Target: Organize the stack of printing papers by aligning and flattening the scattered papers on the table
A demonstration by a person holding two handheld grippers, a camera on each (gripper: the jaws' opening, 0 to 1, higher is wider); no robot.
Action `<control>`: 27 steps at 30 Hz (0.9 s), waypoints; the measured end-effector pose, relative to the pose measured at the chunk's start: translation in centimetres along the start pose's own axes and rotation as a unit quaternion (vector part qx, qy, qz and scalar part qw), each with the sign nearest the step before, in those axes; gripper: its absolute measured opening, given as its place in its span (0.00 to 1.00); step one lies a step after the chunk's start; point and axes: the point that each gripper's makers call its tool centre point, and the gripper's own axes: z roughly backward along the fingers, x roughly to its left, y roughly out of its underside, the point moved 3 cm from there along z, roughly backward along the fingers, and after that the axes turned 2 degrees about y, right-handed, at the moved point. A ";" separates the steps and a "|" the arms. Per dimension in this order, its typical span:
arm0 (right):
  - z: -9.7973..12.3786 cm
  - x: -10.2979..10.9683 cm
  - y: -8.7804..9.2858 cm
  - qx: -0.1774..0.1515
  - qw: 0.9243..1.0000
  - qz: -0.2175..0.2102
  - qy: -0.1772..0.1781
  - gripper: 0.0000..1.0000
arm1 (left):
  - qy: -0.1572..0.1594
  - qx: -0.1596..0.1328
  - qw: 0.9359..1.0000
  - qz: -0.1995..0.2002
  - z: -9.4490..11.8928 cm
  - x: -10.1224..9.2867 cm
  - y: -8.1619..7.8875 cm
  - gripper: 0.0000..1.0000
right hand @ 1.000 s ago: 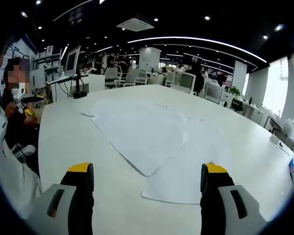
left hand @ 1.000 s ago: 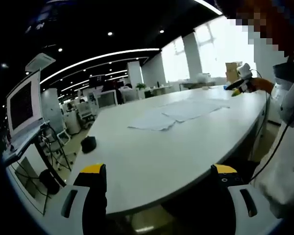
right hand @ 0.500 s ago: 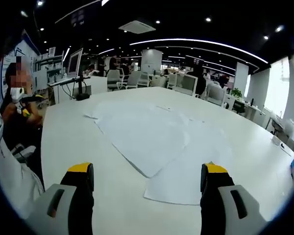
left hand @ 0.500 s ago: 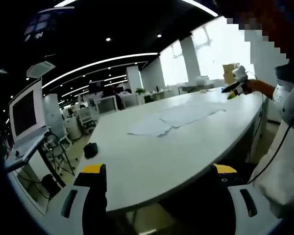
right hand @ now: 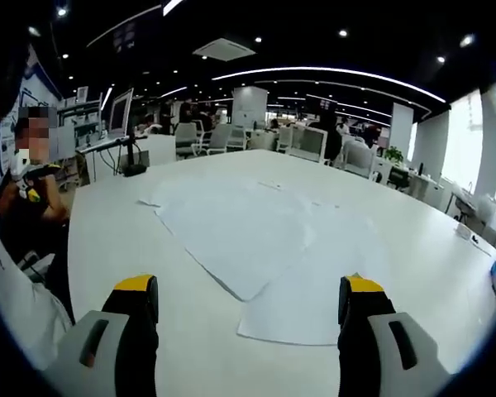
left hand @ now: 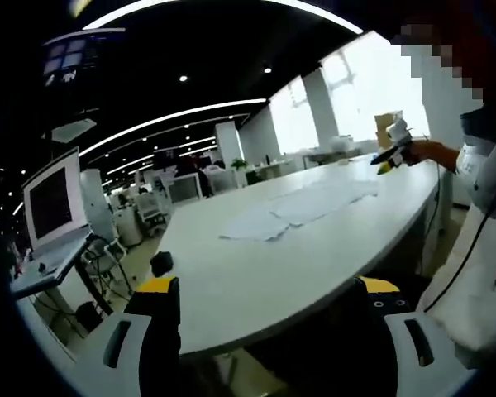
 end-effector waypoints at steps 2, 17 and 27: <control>0.0 0.0 -0.1 0.001 1.000 -0.002 0.001 0.85 | -0.004 -0.002 1.000 0.002 0.1 0.5 -0.2 0.89; -1.2 -1.0 0.2 0.009 1.000 -0.017 0.008 0.85 | -0.006 -0.015 1.000 0.008 -1.1 2.1 -1.6 0.89; -1.9 -2.2 0.3 0.006 0.999 -0.034 0.015 0.85 | 0.014 -0.020 1.000 0.019 -4.9 2.6 -2.6 0.89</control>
